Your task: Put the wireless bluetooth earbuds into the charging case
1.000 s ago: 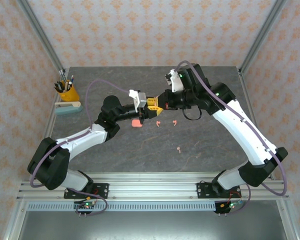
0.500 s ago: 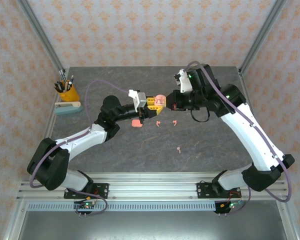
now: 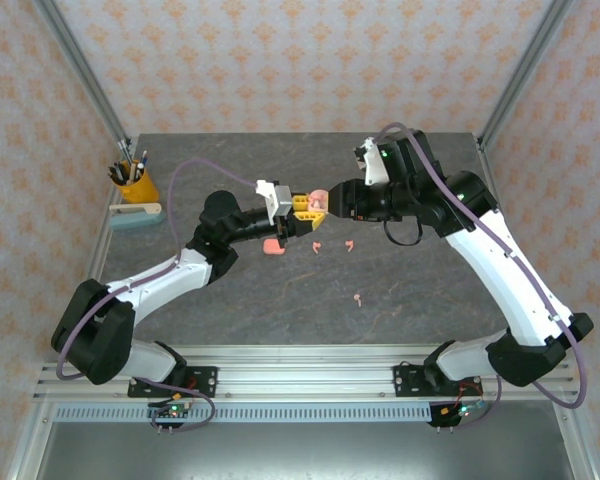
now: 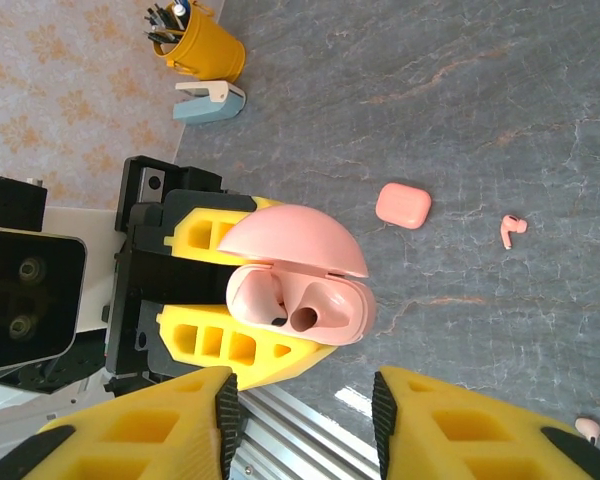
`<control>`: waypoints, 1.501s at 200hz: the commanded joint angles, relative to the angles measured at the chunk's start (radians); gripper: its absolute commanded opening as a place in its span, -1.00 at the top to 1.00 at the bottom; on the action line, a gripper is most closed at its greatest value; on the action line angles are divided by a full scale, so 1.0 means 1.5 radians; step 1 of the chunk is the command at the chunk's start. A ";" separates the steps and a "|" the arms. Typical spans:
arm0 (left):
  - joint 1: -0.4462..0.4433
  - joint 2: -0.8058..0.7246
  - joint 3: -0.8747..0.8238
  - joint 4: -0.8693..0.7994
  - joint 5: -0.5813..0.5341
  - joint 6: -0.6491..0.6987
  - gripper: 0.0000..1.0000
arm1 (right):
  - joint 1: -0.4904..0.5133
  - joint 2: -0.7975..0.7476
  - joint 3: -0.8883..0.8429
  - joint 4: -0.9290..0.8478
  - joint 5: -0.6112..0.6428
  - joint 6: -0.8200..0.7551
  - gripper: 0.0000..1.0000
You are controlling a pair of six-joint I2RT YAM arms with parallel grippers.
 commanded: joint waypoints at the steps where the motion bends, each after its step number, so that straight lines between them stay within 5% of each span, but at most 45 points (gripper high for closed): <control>1: -0.006 -0.019 0.026 0.002 -0.005 0.015 1.00 | -0.004 -0.004 -0.003 0.031 0.007 0.005 0.15; 300: -0.013 -0.007 0.044 0.001 0.000 0.014 1.00 | 0.052 0.071 0.047 0.050 0.033 -0.014 0.19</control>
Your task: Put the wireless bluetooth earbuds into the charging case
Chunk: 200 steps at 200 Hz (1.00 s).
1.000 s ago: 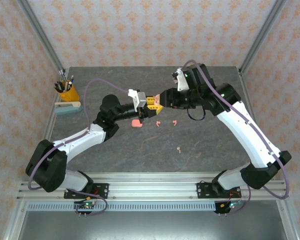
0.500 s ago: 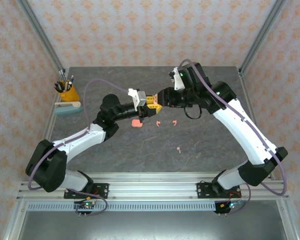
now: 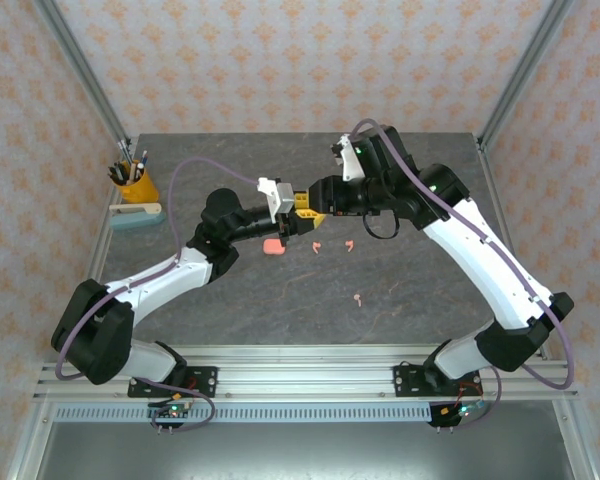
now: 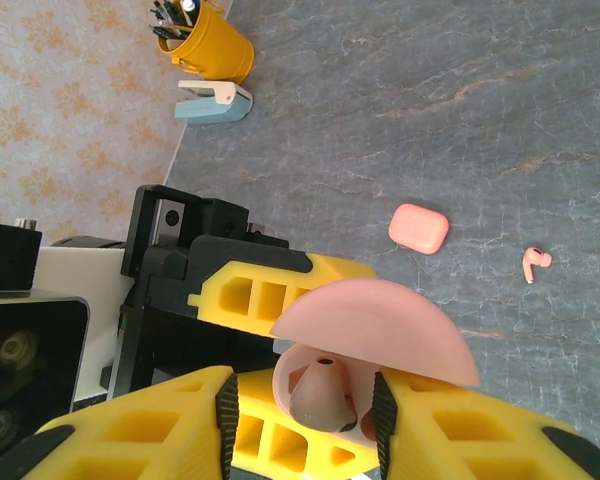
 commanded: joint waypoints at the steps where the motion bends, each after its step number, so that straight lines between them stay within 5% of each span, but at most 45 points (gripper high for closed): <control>1: -0.006 -0.007 0.029 0.024 0.013 0.013 1.00 | 0.006 0.005 0.015 0.010 0.001 -0.008 0.19; 91: -0.009 -0.014 0.034 0.021 0.011 0.015 1.00 | 0.006 0.012 0.019 -0.033 0.041 -0.039 0.54; 200: -0.009 -0.022 0.032 0.014 0.010 0.018 1.00 | 0.005 -0.014 0.024 -0.085 0.066 -0.254 0.76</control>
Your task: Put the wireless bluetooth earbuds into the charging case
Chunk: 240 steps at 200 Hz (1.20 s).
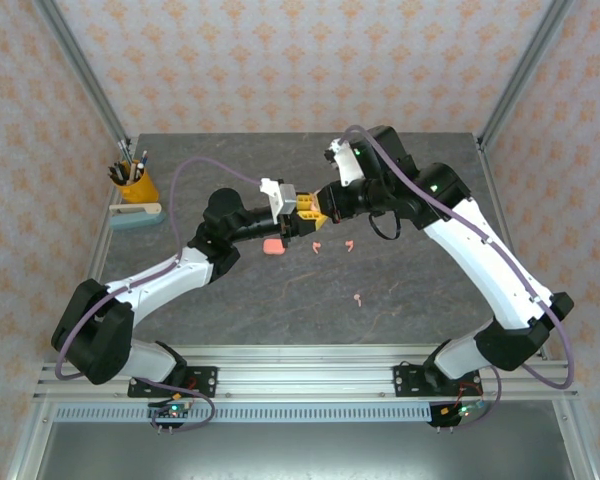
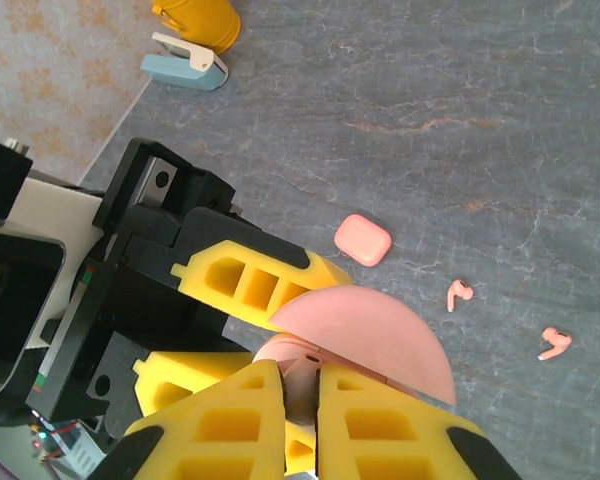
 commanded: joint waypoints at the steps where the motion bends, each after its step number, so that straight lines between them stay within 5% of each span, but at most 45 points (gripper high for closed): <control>1: -0.003 -0.022 0.027 0.031 0.011 0.013 1.00 | 0.000 -0.017 0.004 -0.044 0.024 -0.058 0.75; 48: -0.004 -0.024 0.027 0.029 0.011 0.014 1.00 | -0.008 -0.029 -0.001 -0.027 0.068 -0.046 0.12; 150: -0.004 -0.028 0.027 0.032 0.009 0.013 1.00 | -0.054 -0.079 -0.036 0.065 -0.040 0.118 0.09; 240: -0.006 -0.024 0.037 0.023 0.007 0.014 1.00 | -0.024 -0.049 -0.062 0.095 -0.059 0.136 0.13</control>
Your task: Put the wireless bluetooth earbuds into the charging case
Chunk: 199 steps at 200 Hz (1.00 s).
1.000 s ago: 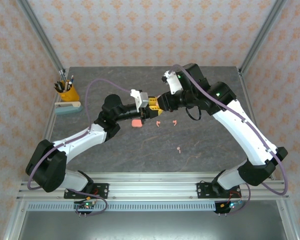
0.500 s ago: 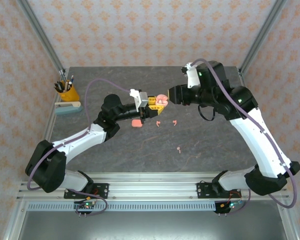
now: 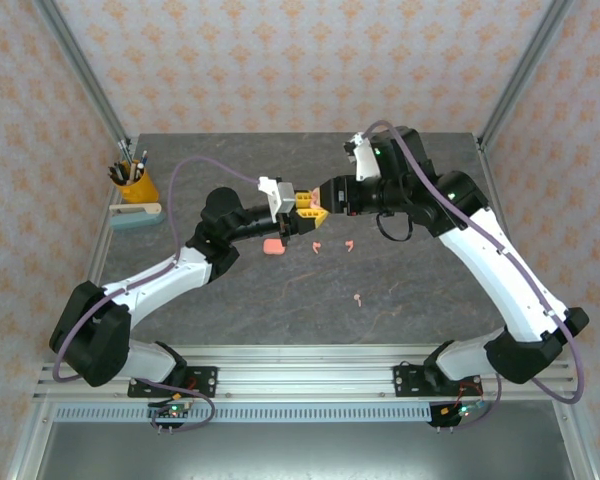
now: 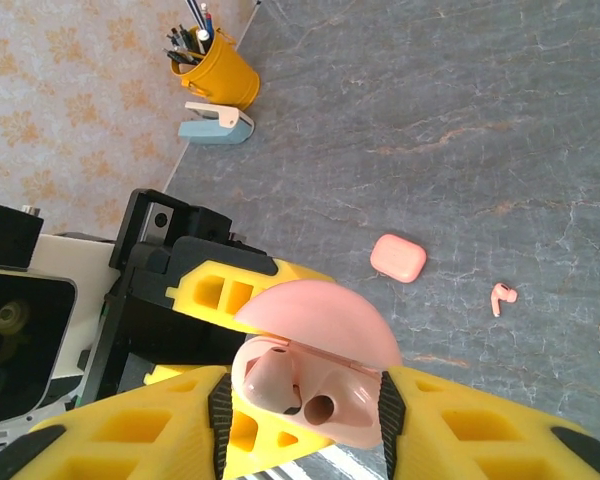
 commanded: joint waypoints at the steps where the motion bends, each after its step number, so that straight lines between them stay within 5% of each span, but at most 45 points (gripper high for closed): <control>1: -0.003 -0.015 0.029 0.020 0.008 0.014 1.00 | 0.012 0.008 -0.002 0.023 -0.010 0.006 0.13; 143: -0.008 -0.008 0.034 0.020 0.002 0.018 1.00 | 0.052 0.047 0.026 -0.034 0.059 0.004 0.33; 199: -0.009 -0.008 0.033 0.024 -0.004 0.019 1.00 | 0.058 0.058 0.038 -0.054 0.067 0.001 0.58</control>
